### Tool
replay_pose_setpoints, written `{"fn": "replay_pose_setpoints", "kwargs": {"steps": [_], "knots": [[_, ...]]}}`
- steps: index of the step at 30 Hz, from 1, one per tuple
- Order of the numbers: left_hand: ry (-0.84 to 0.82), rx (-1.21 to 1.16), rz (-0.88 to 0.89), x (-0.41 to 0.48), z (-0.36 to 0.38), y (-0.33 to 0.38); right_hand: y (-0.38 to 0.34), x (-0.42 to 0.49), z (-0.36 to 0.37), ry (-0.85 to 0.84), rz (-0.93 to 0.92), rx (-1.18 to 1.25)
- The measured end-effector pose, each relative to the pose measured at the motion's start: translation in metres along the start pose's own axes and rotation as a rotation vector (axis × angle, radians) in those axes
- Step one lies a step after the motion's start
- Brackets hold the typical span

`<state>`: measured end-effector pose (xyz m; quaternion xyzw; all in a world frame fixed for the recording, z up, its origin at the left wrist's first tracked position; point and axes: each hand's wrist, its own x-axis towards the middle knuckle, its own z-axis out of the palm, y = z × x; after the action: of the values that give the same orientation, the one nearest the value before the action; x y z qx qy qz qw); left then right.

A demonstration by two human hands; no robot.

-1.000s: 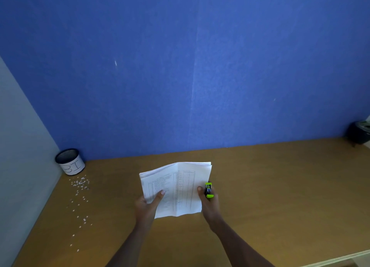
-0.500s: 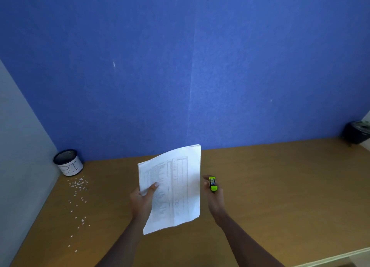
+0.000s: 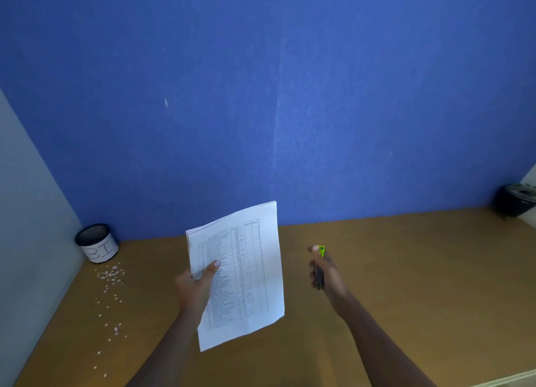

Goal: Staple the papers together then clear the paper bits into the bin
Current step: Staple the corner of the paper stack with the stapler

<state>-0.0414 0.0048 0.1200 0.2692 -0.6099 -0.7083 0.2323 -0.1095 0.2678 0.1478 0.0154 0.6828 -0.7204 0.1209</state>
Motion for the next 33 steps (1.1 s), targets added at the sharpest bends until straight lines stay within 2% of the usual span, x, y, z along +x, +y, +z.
{"fn": "replay_pose_setpoints", "kwargs": {"steps": [3,7,13,18,24,33], "knots": [[-0.007,-0.010,-0.025,0.003,0.000,0.004,-0.008,0.005,-0.004,0.000,0.110,0.187],[-0.005,-0.040,-0.065,0.006,0.001,0.008,-0.017,0.005,-0.009,0.006,0.036,0.095],[-0.051,-0.069,-0.155,0.011,-0.001,0.010,-0.033,0.001,-0.006,-0.006,0.046,0.113],[-0.086,-0.076,-0.162,0.007,0.002,0.019,-0.044,0.004,-0.005,0.030,0.005,-0.019],[-0.083,-0.033,-0.152,0.006,0.002,0.029,-0.060,0.002,0.003,0.012,-0.188,-0.264],[-0.091,0.030,0.015,-0.009,0.006,0.059,-0.082,0.005,0.009,0.003,-0.326,-0.382]]}}
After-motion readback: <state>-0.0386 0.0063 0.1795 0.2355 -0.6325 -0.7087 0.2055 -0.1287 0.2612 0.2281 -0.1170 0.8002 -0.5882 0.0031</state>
